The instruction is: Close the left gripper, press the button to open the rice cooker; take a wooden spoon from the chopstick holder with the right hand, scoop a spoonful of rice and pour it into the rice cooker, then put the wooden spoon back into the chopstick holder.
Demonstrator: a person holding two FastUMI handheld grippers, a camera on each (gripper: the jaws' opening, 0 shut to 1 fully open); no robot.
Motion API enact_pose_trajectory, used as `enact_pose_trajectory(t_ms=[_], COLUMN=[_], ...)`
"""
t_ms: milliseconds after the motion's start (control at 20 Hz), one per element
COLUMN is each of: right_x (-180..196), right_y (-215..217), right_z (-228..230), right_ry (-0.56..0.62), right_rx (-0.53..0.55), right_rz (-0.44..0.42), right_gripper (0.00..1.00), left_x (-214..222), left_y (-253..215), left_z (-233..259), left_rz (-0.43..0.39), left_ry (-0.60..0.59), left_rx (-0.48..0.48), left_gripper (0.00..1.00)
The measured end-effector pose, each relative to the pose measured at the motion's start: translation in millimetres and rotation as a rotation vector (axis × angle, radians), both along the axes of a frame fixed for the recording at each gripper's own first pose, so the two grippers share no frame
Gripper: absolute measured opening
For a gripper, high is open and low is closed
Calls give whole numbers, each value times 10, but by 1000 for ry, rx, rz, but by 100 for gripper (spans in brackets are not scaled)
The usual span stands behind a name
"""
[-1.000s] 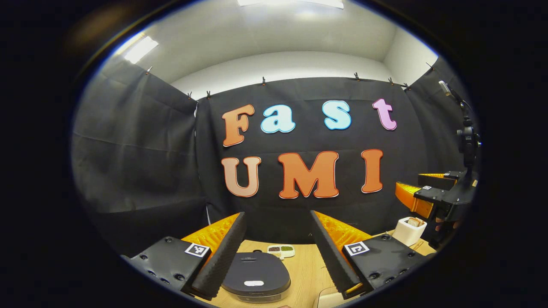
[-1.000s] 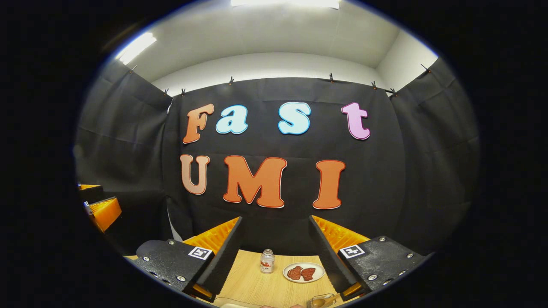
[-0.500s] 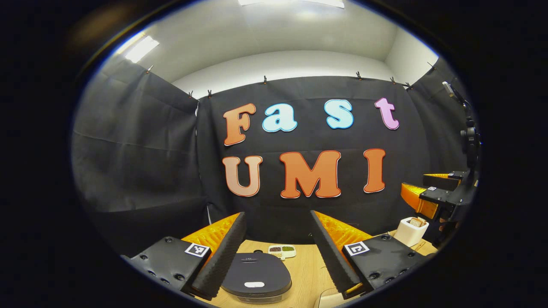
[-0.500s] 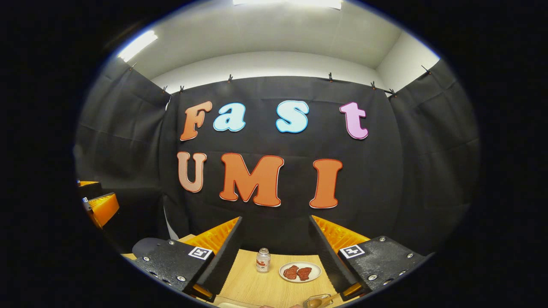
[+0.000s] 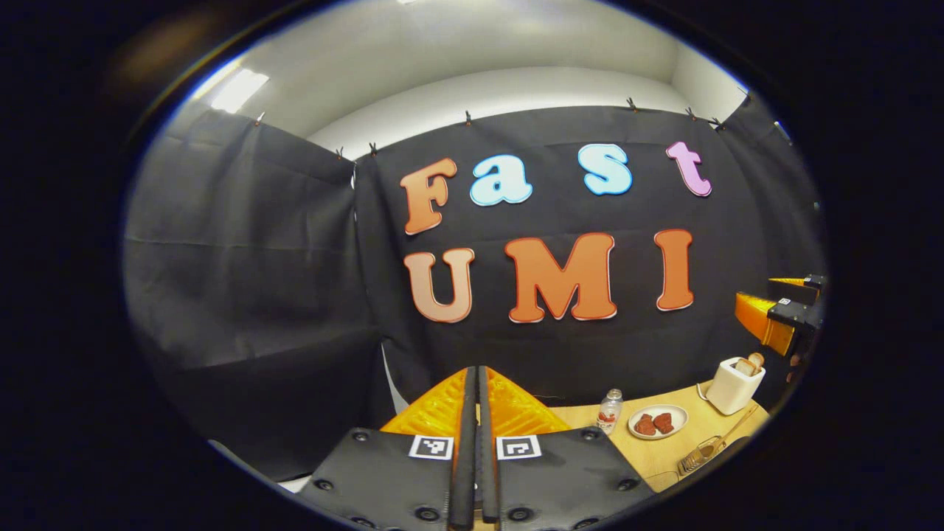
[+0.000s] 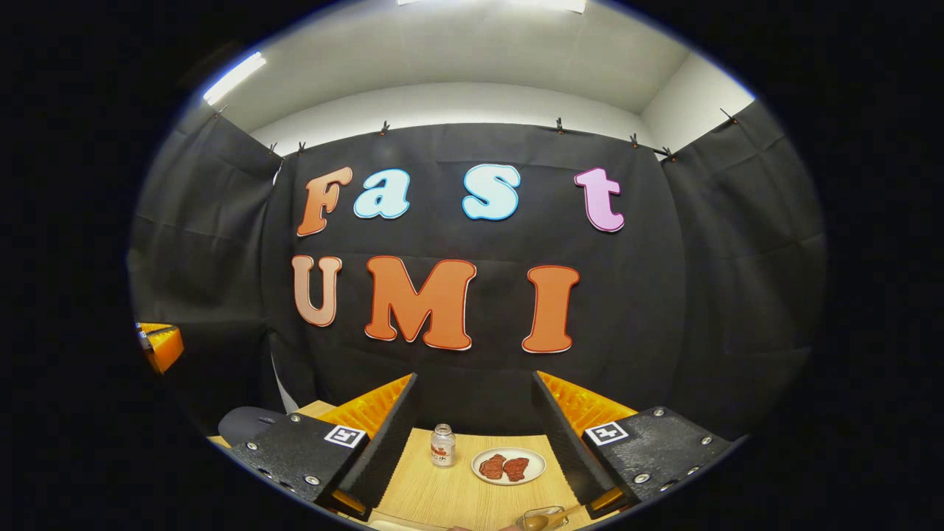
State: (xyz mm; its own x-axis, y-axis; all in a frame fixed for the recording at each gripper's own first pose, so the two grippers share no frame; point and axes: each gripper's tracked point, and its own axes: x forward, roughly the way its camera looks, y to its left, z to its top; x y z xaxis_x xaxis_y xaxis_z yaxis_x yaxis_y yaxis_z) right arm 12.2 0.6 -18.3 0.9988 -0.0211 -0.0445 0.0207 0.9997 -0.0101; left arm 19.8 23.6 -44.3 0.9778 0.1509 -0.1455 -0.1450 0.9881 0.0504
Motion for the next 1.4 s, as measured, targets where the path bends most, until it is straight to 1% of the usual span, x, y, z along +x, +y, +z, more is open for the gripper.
enact_pose_trajectory(t_ms=[50,100,150,200,250,300,350,400,450,600,750,800,850,950,1000,1100,1150,1200,1250,1300,1350,1400], right_x=[11,29,44,48,64,69,87,100,119,145,171,179,186,205,197,190,189,176,172,150,152,154], right_y=[-20,-28,-41,-50,-62,-81,-96,-101,-113,-174,-263,-288,-312,-365,-399,-484,-527,-566,-611,-661,-685,-688], right_z=[-1,-7,-21,-48,-66,-86,-109,-158,-189,-271,-320,-352,-385,-485,-537,-624,-663,-711,-749,-791,-844,-912], right_ry=[0,2,6,10,14,18,24,34,44,65,75,81,91,118,132,156,167,180,190,194,204,223], right_rx=[0,-3,-5,-8,-11,-15,-19,-23,-25,-32,-45,-50,-55,-60,-61,-62,-64,-68,-76,-80,-80,-71], right_rz=[-2,-6,-9,-11,-15,-18,-20,-24,-26,-36,-56,-62,-66,-77,-85,-102,-110,-117,-129,-140,-146,-145], right_gripper=[96,96,93,93,96,93,93,96,93,93,93,93,93,93,96,96,93,96,96,93,93,93], left_x=[49,86,144,113,140,140,157,162,166,176,252,278,319,282,271,267,255,171,153,108,41,-15], left_y=[75,103,89,92,143,198,244,258,277,297,414,429,434,441,455,523,544,560,548,528,515,473], left_z=[-93,-196,-360,-499,-619,-754,-860,-990,-1100,-1460,-1686,-1785,-1878,-2071,-2167,-2290,-2335,-2373,-2407,-2462,-2532,-2628], left_rz=[24,25,15,26,40,53,68,71,75,70,95,90,82,88,97,108,123,132,129,127,131,135], left_ry=[30,73,140,197,250,298,348,401,450,585,682,704,734,817,856,898,920,953,967,990,1023,1057], left_rx=[7,-11,-47,-81,-105,-114,-115,-124,-137,-213,-278,-316,-360,-459,-490,-508,-515,-521,-532,-540,-548,-575], left_gripper=[8,11,5,10,5,5,5,5,5,5,5,0,5,5,5,5,5,5,5,2,5,5])
